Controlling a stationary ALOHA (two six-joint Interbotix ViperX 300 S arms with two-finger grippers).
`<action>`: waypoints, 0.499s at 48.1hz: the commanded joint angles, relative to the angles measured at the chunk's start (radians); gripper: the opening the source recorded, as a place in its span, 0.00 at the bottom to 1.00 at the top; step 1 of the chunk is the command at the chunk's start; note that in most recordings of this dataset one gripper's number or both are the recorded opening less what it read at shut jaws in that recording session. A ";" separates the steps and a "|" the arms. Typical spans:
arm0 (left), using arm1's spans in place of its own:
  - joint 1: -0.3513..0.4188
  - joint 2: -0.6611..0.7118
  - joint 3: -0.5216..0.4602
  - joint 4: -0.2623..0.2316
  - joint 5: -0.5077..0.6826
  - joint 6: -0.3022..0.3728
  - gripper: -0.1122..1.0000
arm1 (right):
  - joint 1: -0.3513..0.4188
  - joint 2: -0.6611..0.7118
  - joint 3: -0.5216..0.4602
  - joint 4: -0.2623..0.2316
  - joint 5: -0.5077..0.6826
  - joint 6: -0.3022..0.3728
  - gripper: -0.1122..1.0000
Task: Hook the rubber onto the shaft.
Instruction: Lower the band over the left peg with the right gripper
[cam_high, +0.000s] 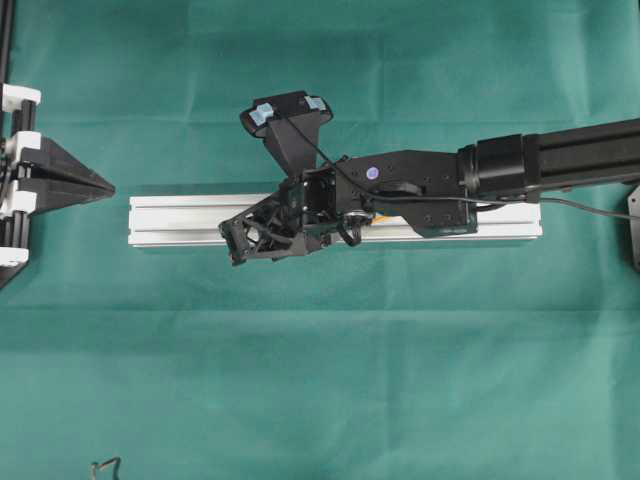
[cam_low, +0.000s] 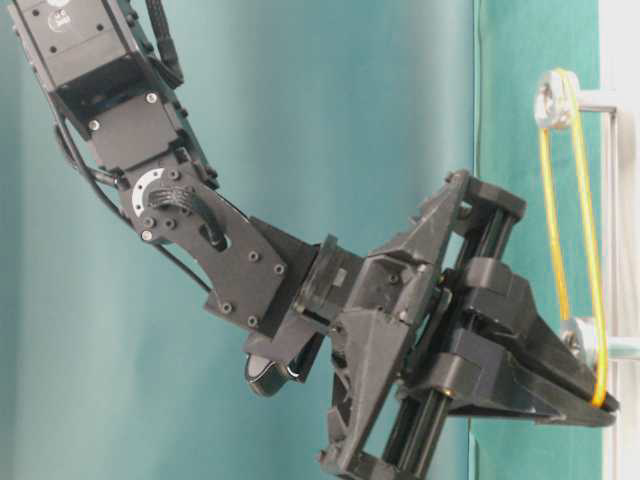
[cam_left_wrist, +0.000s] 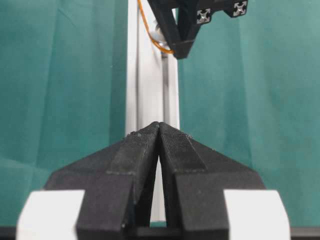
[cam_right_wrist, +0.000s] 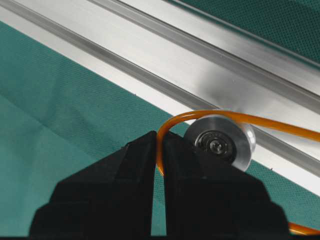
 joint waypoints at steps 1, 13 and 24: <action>0.002 0.005 -0.031 0.002 -0.005 0.002 0.10 | 0.006 -0.014 -0.012 0.008 0.003 0.002 0.16; 0.002 0.005 -0.031 0.003 -0.005 0.002 0.10 | 0.009 -0.015 -0.011 0.008 0.006 0.002 0.16; 0.002 0.005 -0.031 0.003 -0.005 0.002 0.10 | 0.020 -0.031 0.002 0.006 0.044 0.000 0.16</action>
